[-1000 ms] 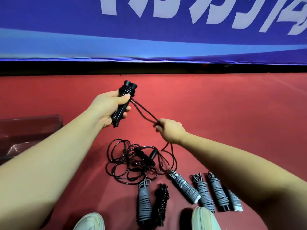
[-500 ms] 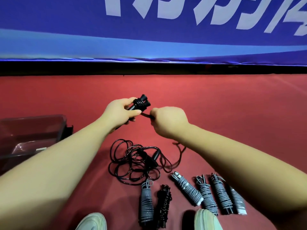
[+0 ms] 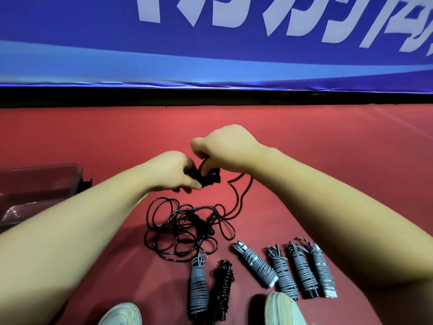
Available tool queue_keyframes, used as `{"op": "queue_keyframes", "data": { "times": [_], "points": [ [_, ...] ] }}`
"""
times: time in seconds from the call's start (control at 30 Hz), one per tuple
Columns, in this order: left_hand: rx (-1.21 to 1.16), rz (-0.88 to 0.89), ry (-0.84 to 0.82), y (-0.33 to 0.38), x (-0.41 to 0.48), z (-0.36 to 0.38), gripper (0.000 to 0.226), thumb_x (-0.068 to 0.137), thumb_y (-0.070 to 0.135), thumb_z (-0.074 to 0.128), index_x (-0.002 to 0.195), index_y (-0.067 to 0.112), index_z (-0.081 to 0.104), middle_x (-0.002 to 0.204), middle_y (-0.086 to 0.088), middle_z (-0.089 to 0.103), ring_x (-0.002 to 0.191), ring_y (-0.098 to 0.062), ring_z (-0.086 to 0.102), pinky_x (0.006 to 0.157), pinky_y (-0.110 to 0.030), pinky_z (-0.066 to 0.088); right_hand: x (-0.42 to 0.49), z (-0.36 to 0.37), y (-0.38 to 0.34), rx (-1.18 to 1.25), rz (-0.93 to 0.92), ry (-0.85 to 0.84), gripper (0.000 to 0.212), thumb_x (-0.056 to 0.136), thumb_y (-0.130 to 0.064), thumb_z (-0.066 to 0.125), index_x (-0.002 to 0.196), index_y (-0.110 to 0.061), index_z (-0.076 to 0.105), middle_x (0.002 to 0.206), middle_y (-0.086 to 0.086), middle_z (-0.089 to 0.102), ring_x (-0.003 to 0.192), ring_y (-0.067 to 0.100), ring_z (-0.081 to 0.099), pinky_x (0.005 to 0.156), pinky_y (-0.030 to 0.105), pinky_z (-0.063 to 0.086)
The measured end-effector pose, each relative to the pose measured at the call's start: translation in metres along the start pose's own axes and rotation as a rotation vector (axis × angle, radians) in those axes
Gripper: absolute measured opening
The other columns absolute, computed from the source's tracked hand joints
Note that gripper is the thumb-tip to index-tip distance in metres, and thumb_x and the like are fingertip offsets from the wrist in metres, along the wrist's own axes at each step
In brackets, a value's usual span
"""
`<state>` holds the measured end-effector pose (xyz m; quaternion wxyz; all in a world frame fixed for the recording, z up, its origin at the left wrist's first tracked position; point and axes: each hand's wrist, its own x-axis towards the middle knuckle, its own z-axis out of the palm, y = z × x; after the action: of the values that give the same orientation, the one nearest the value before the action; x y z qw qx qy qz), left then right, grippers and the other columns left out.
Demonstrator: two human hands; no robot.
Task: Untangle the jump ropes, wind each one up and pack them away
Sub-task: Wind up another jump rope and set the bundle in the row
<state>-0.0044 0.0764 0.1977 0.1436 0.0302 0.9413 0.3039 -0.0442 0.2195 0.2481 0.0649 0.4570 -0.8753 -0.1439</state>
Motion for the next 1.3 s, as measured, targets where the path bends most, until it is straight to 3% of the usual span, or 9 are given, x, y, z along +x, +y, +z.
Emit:
{"op": "queue_keyframes", "data": {
  "times": [0.1, 0.27, 0.47, 0.67, 0.77, 0.9, 1.07, 1.2, 1.3],
  "points": [
    [0.217, 0.107, -0.070, 0.012, -0.006, 0.005, 0.023, 0.080, 0.031, 0.072, 0.067, 0.023, 0.055, 0.055, 0.011, 0.054, 0.052, -0.007, 0.047, 0.047, -0.014, 0.033, 0.002, 0.003, 0.019, 0.219, -0.054, -0.182, 0.033, 0.079, -0.047, 0.067, 0.101, -0.022, 0.064, 0.079, -0.008, 0.053, 0.075, 0.015, 0.047, 0.059, 0.027, 0.032],
    [0.131, 0.201, -0.181, 0.015, -0.019, 0.010, 0.022, 0.078, 0.030, 0.074, 0.086, 0.012, 0.065, 0.061, 0.008, 0.059, 0.056, -0.007, 0.052, 0.058, -0.021, 0.038, -0.005, 0.029, 0.039, 0.583, -0.111, -0.335, 0.027, 0.084, -0.033, 0.066, 0.106, -0.017, 0.070, 0.098, 0.001, 0.070, 0.084, 0.009, 0.059, 0.075, 0.013, 0.043],
    [-0.015, 0.210, -0.127, 0.026, -0.030, -0.003, 0.018, 0.079, 0.029, 0.073, 0.089, 0.015, 0.066, 0.071, 0.003, 0.070, 0.060, -0.006, 0.058, 0.065, -0.025, 0.043, -0.026, 0.074, 0.021, 0.548, -0.119, 0.215, 0.027, 0.091, -0.030, 0.049, 0.096, -0.013, 0.069, 0.093, 0.003, 0.070, 0.088, 0.020, 0.063, 0.097, 0.038, 0.042],
    [-0.552, 0.013, 0.131, 0.029, -0.017, -0.004, 0.012, 0.085, 0.009, 0.066, 0.077, 0.006, 0.059, 0.063, -0.003, 0.068, 0.044, -0.006, 0.057, 0.044, -0.015, 0.046, -0.026, 0.072, -0.022, 1.360, 0.381, 0.088, 0.026, 0.097, -0.005, 0.028, 0.079, -0.015, 0.044, 0.066, -0.003, 0.047, 0.052, 0.007, 0.043, 0.055, 0.020, 0.038],
    [-0.654, -0.102, 0.134, 0.019, -0.012, -0.003, 0.010, 0.088, 0.007, 0.064, 0.084, -0.001, 0.061, 0.066, -0.004, 0.068, 0.043, -0.004, 0.057, 0.042, -0.014, 0.046, -0.015, 0.066, -0.022, 1.298, 0.464, 0.006, 0.027, 0.099, -0.017, 0.031, 0.075, -0.023, 0.042, 0.066, -0.006, 0.044, 0.052, 0.008, 0.036, 0.045, 0.016, 0.030],
    [-0.758, -0.205, 0.132, 0.005, -0.007, 0.001, 0.012, 0.088, 0.009, 0.063, 0.083, -0.001, 0.059, 0.072, -0.010, 0.066, 0.046, -0.008, 0.058, 0.044, -0.018, 0.050, -0.009, 0.071, -0.021, 1.137, 0.422, 0.028, 0.014, 0.098, -0.027, 0.045, 0.103, -0.019, 0.055, 0.090, -0.002, 0.059, 0.074, 0.011, 0.049, 0.063, 0.020, 0.034],
    [-0.872, -0.315, 0.098, -0.008, -0.008, -0.001, 0.021, 0.085, 0.014, 0.067, 0.093, -0.003, 0.058, 0.075, -0.016, 0.063, 0.047, -0.014, 0.060, 0.045, -0.022, 0.052, -0.004, 0.067, -0.014, 0.913, 0.338, 0.077, 0.016, 0.087, -0.022, 0.066, 0.097, -0.011, 0.061, 0.092, -0.001, 0.057, 0.086, 0.015, 0.052, 0.069, 0.021, 0.034],
    [-1.023, -0.252, 0.183, -0.014, -0.008, -0.002, 0.023, 0.088, 0.011, 0.063, 0.104, -0.005, 0.059, 0.089, -0.016, 0.065, 0.054, -0.011, 0.063, 0.048, -0.023, 0.054, 0.000, 0.063, -0.012, 0.776, 0.322, 0.107, 0.027, 0.094, -0.021, 0.054, 0.117, -0.013, 0.064, 0.099, 0.004, 0.066, 0.087, 0.019, 0.059, 0.082, 0.031, 0.048],
    [-1.036, -0.202, 0.329, -0.011, -0.005, -0.004, 0.015, 0.086, 0.009, 0.065, 0.097, 0.002, 0.059, 0.082, -0.012, 0.064, 0.057, -0.011, 0.064, 0.048, -0.022, 0.054, 0.004, 0.068, -0.021, 0.924, 0.366, 0.090, 0.032, 0.100, -0.019, 0.042, 0.127, -0.010, 0.057, 0.081, 0.001, 0.056, 0.068, 0.016, 0.049, 0.061, 0.025, 0.039]
  ]
}}
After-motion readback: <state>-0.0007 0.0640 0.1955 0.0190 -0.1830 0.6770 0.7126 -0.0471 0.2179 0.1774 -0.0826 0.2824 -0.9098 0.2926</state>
